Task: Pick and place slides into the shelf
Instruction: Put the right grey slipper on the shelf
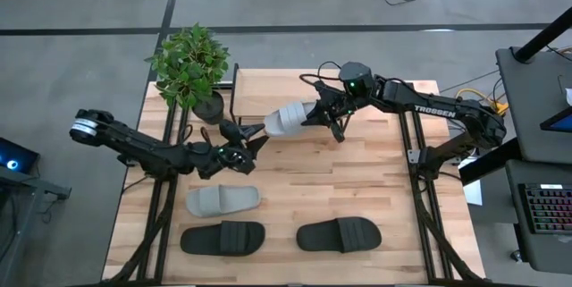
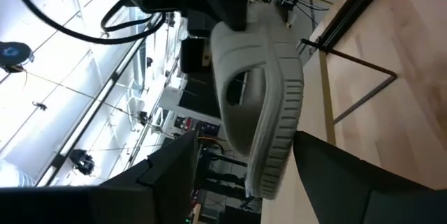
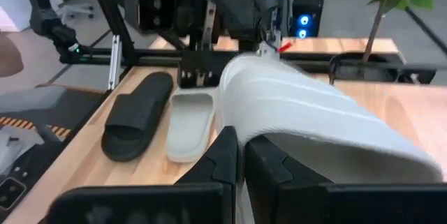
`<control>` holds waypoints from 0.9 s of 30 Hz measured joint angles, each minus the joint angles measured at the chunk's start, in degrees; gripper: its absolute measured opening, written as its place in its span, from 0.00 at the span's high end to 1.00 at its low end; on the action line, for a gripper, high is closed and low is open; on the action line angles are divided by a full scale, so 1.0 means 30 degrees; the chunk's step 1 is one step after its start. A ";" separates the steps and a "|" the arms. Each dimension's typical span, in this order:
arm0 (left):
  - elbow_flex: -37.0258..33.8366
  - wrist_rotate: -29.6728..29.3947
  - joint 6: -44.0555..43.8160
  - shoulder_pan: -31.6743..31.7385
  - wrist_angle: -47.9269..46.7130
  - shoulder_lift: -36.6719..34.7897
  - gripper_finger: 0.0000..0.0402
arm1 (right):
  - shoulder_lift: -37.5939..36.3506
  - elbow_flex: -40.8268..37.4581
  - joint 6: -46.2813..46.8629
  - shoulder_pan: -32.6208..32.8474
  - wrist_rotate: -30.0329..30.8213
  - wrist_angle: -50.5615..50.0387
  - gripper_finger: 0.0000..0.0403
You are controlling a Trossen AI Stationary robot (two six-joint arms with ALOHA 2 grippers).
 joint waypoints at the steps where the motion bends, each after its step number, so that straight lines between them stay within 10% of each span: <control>1: 0.0022 0.0030 -0.0006 0.0000 0.0052 -0.0036 0.45 | 0.0000 0.0000 -0.0021 -0.0004 0.0014 -0.0028 0.98; 27: -0.0021 0.0027 -0.2103 0.0044 -0.0949 0.0160 0.45 | 0.0000 0.0168 -0.0707 0.1917 -0.0613 0.0069 0.98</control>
